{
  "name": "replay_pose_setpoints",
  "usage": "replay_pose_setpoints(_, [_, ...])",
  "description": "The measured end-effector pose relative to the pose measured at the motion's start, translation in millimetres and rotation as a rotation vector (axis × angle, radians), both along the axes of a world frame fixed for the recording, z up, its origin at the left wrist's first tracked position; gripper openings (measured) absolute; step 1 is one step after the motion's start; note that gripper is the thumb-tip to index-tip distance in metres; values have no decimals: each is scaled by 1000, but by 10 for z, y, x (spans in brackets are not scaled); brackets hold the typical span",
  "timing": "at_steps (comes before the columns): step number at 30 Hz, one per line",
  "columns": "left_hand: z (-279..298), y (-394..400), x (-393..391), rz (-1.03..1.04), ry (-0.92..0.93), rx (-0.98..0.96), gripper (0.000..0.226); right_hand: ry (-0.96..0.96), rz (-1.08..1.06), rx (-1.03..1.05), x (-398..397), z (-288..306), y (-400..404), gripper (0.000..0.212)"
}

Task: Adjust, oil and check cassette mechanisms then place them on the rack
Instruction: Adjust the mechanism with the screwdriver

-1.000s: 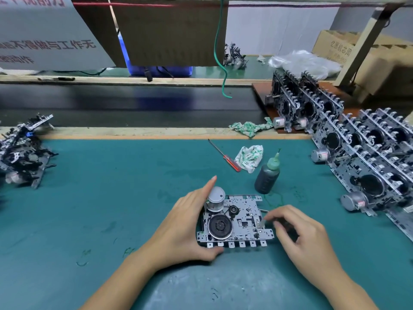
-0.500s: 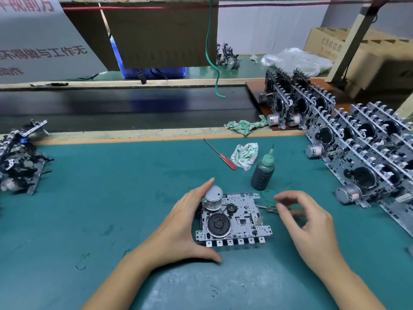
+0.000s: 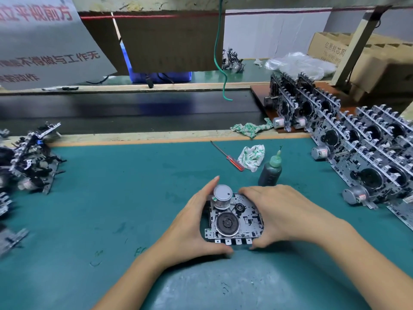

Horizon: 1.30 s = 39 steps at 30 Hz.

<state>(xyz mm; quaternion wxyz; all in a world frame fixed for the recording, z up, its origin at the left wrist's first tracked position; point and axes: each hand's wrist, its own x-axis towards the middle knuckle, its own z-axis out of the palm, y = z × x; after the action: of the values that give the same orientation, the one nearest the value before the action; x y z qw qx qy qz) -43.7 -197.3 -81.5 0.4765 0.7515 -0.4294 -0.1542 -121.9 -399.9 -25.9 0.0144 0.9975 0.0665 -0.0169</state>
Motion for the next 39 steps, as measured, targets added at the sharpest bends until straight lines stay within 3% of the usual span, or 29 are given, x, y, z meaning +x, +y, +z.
replay_pose_setpoints(3, [80,-17,46,-13,465,-262,119,73,-85,248,-51,58,-77,93])
replay_pose_setpoints(5, [156,-41,98,-74,820,-359,111,164,-131,746,-92,80,-68,78])
replay_pose_setpoints(7, [237,-91,105,-167,993,-300,111,340,-82,1314,-122,55,38,65])
replay_pose_setpoints(8, [246,-129,101,-185,1102,-296,118,430,-66,1531,-123,28,112,70])
replay_pose_setpoints(10, [236,-221,82,-208,1307,-340,134,597,0,1838,-106,-63,243,79])
replay_pose_setpoints(11, [256,-259,60,-242,1375,-385,134,600,57,1893,-86,-98,304,69])
replay_pose_setpoints(12, [280,-284,48,-290,1421,-455,131,548,102,1894,-59,-128,346,58])
replay_pose_setpoints(14, [280,-292,74,-367,1452,-579,116,253,27,1674,-37,-205,334,40])
replay_pose_setpoints(16, [216,-261,109,-375,1474,-625,111,-221,-33,1194,-51,-244,187,21])
replay_pose_setpoints(18, [133,-249,154,-318,1478,-649,103,-499,-29,697,-89,-241,-8,25])
replay_pose_setpoints(20, [60,-262,186,-234,1474,-646,96,-485,-79,514,-140,-196,-156,25])
replay_pose_setpoints(24, [18,-302,203,-162,1527,-592,93,-237,-154,292,-126,-251,-207,29])
replay_pose_setpoints(26, [29,-315,202,-141,1558,-565,94,-155,-190,227,-89,-317,-174,20])
replay_pose_setpoints(30, [48,-336,195,-52,1581,-530,92,-84,-270,310,-97,-322,-221,7])
replay_pose_setpoints(36, [26,-324,219,-17,1590,-457,86,55,-209,1133,-126,-203,-46,18])
replay_pose_setpoints(39, [18,-329,217,-21,1583,-376,80,240,-296,1371,-43,-206,110,35])
